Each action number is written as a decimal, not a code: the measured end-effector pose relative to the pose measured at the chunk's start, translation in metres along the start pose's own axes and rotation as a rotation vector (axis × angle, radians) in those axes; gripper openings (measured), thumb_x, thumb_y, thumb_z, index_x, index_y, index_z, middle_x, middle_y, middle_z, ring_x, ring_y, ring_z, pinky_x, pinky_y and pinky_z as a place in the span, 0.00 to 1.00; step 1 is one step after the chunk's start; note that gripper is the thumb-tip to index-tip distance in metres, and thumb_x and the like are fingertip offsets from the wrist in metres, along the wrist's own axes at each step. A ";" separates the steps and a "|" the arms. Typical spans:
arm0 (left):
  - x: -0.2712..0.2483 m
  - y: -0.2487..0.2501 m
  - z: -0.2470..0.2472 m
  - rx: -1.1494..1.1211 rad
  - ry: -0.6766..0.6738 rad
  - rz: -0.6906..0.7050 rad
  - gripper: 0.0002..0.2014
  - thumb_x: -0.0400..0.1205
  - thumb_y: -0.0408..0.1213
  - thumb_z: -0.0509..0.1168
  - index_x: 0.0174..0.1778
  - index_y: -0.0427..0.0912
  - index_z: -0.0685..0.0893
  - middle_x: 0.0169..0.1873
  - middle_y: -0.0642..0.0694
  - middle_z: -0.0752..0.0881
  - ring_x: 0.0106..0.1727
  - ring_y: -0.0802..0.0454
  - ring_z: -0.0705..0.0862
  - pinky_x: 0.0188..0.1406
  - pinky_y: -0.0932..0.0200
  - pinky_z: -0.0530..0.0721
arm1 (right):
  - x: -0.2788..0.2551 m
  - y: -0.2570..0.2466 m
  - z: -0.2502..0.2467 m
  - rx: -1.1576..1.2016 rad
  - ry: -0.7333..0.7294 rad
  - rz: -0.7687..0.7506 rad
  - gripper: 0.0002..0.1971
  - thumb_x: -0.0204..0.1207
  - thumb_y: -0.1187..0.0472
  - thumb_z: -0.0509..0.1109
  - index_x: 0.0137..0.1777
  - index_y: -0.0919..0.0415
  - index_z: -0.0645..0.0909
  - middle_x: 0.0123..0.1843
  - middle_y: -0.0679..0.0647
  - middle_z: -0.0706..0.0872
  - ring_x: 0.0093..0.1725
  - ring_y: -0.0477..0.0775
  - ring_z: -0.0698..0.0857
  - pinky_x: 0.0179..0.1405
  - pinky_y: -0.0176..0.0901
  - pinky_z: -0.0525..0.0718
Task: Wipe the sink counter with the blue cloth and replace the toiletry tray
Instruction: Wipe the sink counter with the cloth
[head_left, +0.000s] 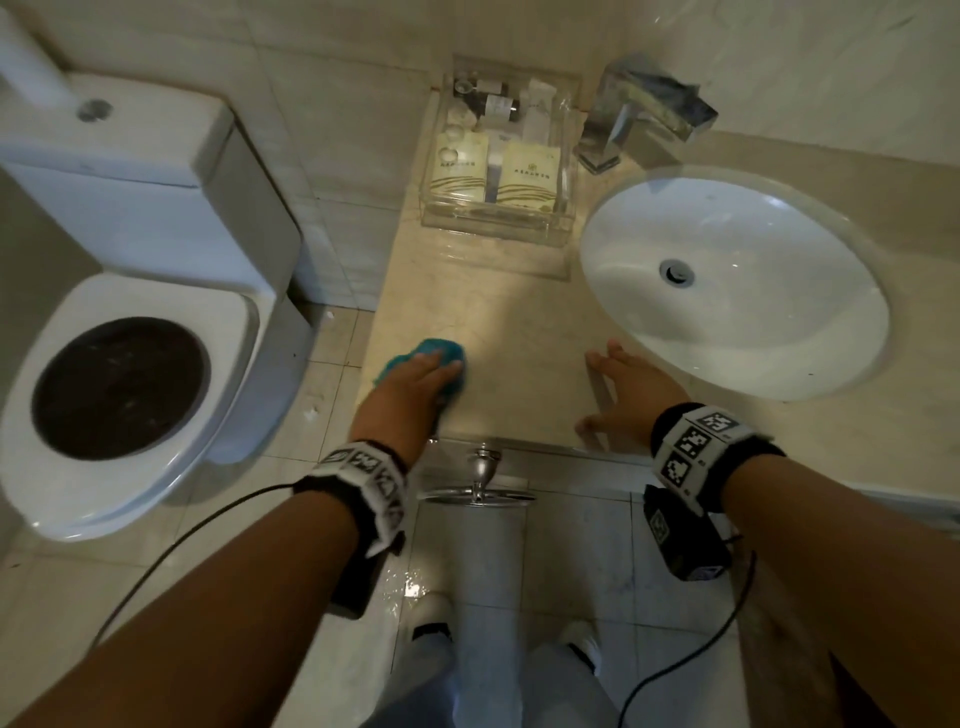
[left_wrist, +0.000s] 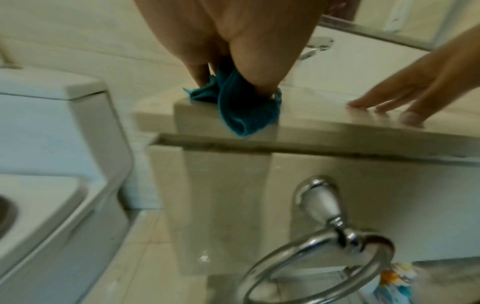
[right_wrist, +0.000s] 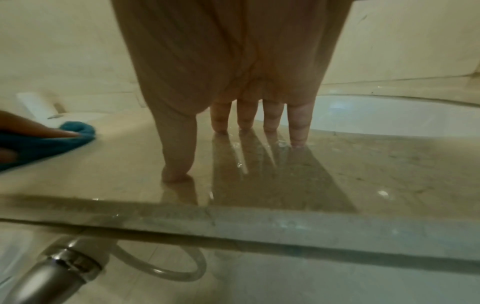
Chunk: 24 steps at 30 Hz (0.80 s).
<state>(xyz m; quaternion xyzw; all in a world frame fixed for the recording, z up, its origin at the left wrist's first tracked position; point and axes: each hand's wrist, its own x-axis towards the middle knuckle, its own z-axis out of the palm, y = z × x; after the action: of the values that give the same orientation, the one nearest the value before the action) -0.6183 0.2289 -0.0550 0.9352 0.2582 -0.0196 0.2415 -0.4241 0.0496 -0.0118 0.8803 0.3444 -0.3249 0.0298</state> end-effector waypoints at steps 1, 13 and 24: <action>-0.007 -0.010 -0.002 0.009 0.004 -0.060 0.26 0.85 0.32 0.59 0.80 0.50 0.66 0.81 0.45 0.63 0.81 0.47 0.62 0.80 0.56 0.59 | 0.000 0.000 -0.001 -0.011 -0.001 -0.005 0.51 0.67 0.41 0.75 0.82 0.49 0.46 0.85 0.53 0.42 0.84 0.57 0.50 0.83 0.50 0.54; 0.039 0.098 0.037 0.085 -0.026 0.013 0.23 0.87 0.35 0.52 0.79 0.48 0.67 0.80 0.40 0.64 0.81 0.43 0.61 0.77 0.53 0.58 | -0.012 0.021 0.010 0.056 0.079 0.032 0.52 0.63 0.37 0.75 0.82 0.47 0.47 0.85 0.49 0.44 0.84 0.56 0.50 0.82 0.53 0.56; 0.056 0.048 -0.005 0.110 -0.045 -0.233 0.25 0.87 0.36 0.55 0.81 0.50 0.64 0.82 0.41 0.60 0.78 0.38 0.65 0.75 0.47 0.66 | -0.009 0.026 0.002 0.006 -0.013 -0.019 0.55 0.63 0.36 0.74 0.82 0.46 0.43 0.85 0.51 0.40 0.84 0.60 0.46 0.82 0.58 0.54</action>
<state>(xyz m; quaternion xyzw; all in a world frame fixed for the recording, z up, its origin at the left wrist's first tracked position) -0.5466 0.2222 -0.0382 0.9101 0.3580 -0.0827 0.1918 -0.4139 0.0241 -0.0131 0.8749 0.3516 -0.3320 0.0261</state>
